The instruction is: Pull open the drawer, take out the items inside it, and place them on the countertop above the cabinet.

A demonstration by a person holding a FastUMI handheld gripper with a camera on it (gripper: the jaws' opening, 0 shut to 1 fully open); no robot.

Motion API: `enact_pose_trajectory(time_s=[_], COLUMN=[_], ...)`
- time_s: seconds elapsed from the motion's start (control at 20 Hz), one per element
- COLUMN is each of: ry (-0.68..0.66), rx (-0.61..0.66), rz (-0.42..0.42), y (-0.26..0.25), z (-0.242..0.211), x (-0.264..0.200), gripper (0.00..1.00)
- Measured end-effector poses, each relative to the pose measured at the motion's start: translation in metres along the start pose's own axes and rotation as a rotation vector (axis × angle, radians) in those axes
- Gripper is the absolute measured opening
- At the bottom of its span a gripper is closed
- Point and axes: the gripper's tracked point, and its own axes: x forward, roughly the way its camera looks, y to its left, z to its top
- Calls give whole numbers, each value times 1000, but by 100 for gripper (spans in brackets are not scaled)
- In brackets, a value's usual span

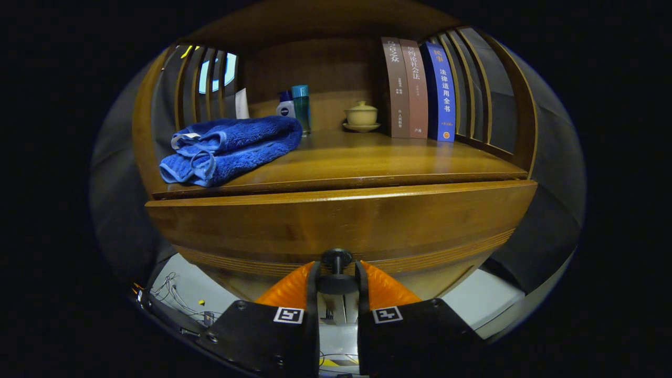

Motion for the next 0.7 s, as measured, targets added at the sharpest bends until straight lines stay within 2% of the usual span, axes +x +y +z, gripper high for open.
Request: enact_pose_trajectory(time_s=[0.7], ry=[98], rx=[61], rz=[-6], y=[-3], z=[-58], x=[-107], gripper=[33])
